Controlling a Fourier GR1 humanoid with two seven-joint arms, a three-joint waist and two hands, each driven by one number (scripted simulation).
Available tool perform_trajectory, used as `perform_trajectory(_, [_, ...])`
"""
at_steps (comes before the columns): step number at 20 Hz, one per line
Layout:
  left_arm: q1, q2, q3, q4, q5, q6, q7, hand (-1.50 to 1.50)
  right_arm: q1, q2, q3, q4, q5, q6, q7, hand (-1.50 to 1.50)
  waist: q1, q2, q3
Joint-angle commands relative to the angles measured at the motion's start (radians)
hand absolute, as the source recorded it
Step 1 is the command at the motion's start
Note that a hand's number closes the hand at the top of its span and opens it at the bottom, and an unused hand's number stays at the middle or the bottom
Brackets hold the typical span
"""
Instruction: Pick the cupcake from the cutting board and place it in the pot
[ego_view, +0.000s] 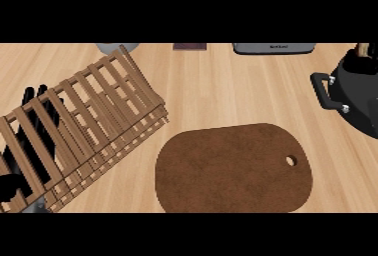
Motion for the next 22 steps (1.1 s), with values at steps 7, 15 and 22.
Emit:
perform_trajectory(7, [0.061,-0.103,-0.116,0.105,-0.054,-0.021,-0.066,0.00,0.064,-0.154,-0.175,0.259,-0.167,-0.033,-0.279,1.50,0.001,0.026,-0.024])
perform_trajectory(15, [-0.003,-0.104,-0.103,0.128,-0.062,-0.033,-0.029,0.00,0.057,-0.179,-0.208,0.535,-0.166,-0.051,-0.357,1.50,0.021,0.038,-0.023])
perform_trajectory(22, [0.017,-0.099,-0.089,0.104,-0.051,-0.054,-0.010,0.00,0.017,-0.222,-0.278,0.717,-0.227,0.048,-0.381,-1.50,0.027,0.032,-0.022])
